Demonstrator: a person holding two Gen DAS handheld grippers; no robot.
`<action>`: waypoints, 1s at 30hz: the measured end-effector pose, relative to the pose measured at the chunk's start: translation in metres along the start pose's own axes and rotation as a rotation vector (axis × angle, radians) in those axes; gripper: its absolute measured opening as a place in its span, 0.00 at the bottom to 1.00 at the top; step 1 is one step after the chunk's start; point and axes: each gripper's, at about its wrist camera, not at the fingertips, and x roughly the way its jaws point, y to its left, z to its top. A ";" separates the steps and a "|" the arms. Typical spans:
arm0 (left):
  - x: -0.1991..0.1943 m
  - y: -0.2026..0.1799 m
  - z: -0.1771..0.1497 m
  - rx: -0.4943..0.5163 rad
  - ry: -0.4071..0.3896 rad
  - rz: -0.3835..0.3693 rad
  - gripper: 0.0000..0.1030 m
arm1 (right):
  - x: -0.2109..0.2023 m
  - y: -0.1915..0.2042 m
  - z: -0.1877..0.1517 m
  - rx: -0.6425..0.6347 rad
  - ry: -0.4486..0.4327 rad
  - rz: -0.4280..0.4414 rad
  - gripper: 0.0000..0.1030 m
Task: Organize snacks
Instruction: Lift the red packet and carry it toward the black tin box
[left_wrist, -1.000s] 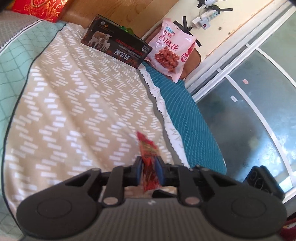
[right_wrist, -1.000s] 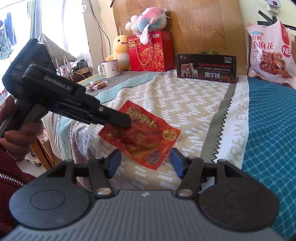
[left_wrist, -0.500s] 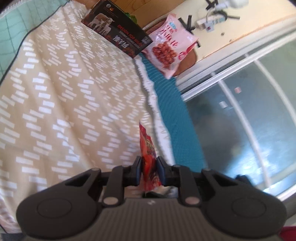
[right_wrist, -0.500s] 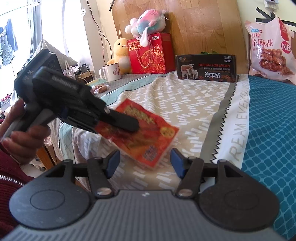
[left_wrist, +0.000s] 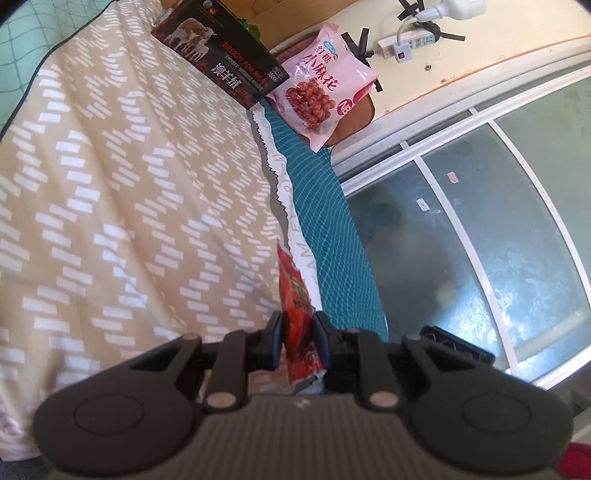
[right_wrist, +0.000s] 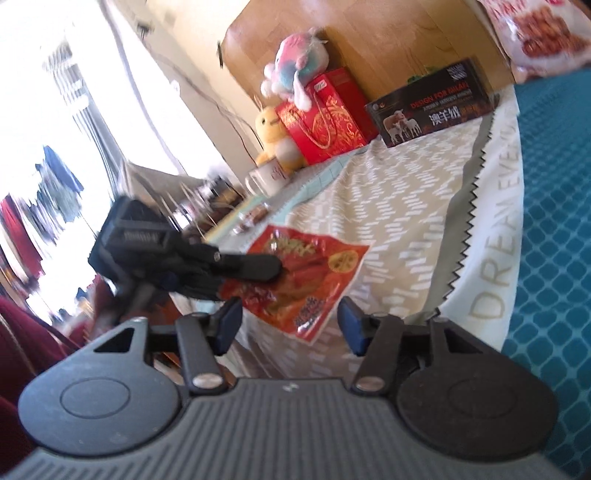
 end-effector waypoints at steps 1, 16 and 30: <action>0.000 0.000 0.000 0.001 0.002 0.004 0.18 | -0.002 -0.003 0.001 0.028 -0.008 0.010 0.41; -0.004 -0.056 0.043 0.229 -0.039 0.087 0.19 | -0.001 0.017 0.052 -0.079 -0.089 -0.115 0.13; -0.035 -0.174 0.157 0.542 -0.222 0.180 0.19 | 0.012 0.057 0.199 -0.318 -0.234 -0.213 0.11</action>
